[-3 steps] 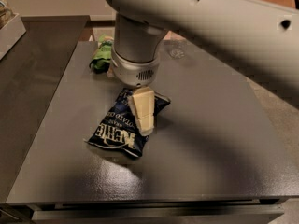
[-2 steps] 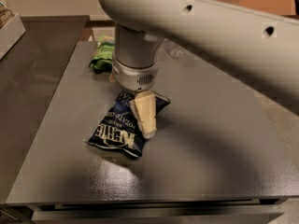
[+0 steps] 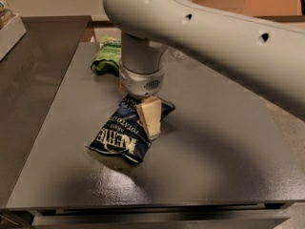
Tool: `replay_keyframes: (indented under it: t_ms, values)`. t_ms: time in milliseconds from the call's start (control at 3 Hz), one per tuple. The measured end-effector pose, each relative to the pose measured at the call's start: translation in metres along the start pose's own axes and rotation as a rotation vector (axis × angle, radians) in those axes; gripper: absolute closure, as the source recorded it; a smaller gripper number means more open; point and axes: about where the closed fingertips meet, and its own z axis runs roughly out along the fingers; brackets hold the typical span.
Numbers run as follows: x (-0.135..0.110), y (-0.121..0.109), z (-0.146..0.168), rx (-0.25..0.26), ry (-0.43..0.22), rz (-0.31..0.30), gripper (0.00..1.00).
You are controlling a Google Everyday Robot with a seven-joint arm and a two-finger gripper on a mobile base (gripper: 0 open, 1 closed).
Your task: Pick blue chip bag
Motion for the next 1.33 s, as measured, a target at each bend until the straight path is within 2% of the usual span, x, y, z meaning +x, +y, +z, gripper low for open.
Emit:
replay_keyframes:
  t_ms: [333,667,1000,1333]
  values:
    - [0.002,0.0,-0.002,-0.003,0.001,-0.001,0.41]
    - [0.004,-0.002,-0.02,0.023,-0.014,-0.002,0.64]
    - [0.009,-0.008,-0.055,0.079,-0.039,-0.001,0.87]
    - [0.016,-0.017,-0.092,0.13,-0.059,0.001,1.0]
